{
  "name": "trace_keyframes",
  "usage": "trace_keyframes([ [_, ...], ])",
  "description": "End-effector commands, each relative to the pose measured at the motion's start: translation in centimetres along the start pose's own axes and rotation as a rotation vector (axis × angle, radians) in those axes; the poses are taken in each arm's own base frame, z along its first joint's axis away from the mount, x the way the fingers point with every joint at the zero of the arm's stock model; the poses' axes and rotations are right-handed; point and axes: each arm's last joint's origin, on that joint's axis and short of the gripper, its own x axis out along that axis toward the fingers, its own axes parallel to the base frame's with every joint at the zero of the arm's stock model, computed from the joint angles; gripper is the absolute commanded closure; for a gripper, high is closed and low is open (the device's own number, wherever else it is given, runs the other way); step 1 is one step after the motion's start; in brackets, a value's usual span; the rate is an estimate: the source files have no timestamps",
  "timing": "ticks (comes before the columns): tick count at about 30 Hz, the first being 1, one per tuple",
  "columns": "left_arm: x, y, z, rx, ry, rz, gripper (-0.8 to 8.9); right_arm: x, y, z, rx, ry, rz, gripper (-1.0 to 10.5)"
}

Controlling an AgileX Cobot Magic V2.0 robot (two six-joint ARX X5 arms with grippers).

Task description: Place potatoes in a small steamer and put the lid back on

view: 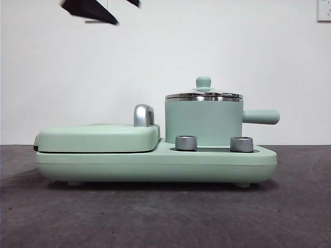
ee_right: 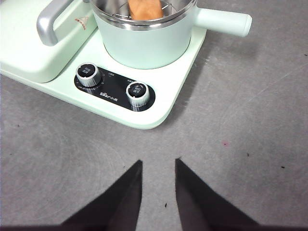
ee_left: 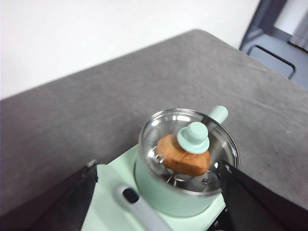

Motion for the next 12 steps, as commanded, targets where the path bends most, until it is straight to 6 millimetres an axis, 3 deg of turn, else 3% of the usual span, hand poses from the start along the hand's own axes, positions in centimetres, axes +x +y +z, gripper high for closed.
trace_keyframes([
  [1,-1.8,-0.4,-0.7,-0.012,-0.004,0.006,4.17,-0.1,0.1,0.3,0.008,-0.012,0.007,8.4],
  [6,-5.1,-1.4,-4.0,-0.056,0.019,0.04,4.17,-0.1,0.1,0.2,0.008,-0.008,0.018,8.4],
  [12,-8.5,-3.4,-9.4,-0.134,0.036,0.094,4.17,-0.1,0.2,0.1,0.008,0.007,0.044,8.4],
])
